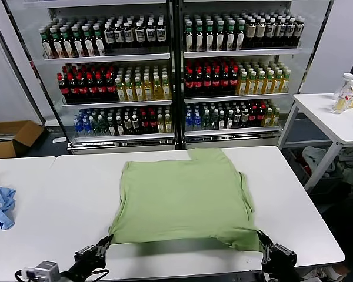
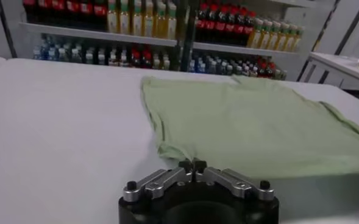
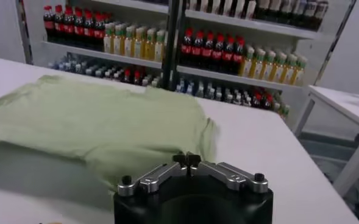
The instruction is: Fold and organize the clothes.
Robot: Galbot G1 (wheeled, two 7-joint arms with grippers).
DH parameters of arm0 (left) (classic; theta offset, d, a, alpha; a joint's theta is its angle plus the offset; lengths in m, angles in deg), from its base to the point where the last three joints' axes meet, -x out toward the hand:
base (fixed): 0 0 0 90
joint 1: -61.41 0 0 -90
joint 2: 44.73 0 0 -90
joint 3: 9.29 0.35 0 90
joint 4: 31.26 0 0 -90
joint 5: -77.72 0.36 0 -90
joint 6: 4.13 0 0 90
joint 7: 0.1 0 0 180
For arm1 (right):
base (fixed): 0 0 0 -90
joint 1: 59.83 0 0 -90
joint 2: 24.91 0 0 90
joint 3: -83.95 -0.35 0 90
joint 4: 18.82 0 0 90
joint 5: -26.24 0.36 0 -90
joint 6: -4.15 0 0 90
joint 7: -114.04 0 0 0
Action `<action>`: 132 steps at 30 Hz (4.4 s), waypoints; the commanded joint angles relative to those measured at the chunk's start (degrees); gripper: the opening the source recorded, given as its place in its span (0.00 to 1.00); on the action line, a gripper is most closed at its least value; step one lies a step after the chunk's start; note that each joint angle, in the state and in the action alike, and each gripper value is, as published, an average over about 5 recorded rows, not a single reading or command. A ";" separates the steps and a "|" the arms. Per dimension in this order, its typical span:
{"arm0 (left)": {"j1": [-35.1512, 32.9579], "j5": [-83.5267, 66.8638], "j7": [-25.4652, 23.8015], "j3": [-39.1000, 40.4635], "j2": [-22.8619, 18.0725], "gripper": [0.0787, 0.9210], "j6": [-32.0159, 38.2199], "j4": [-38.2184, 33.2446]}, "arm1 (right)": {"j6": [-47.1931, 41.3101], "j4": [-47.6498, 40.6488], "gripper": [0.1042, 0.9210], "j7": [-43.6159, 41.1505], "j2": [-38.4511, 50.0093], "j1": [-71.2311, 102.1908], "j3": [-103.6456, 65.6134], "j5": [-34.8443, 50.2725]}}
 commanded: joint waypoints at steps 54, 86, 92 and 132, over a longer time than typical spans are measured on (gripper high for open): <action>24.43 4.82 4.76 15.84 4.81 0.36 5.46 23.66 | -2.39 -25.92 0.53 -2.06 2.27 -37.38 19.99 -2.66; 26.16 -3.08 5.08 15.59 3.31 0.51 0.84 28.41 | -10.05 -32.19 0.44 1.61 -1.94 -36.75 21.64 8.49; 25.75 -6.93 4.35 15.00 3.25 0.30 0.83 27.93 | -9.28 -31.93 0.23 1.00 -1.49 -35.51 21.39 8.38; 7.17 -3.45 7.60 1.30 7.21 0.23 2.90 4.25 | -2.06 -10.72 0.45 -1.88 5.64 -17.36 5.20 2.40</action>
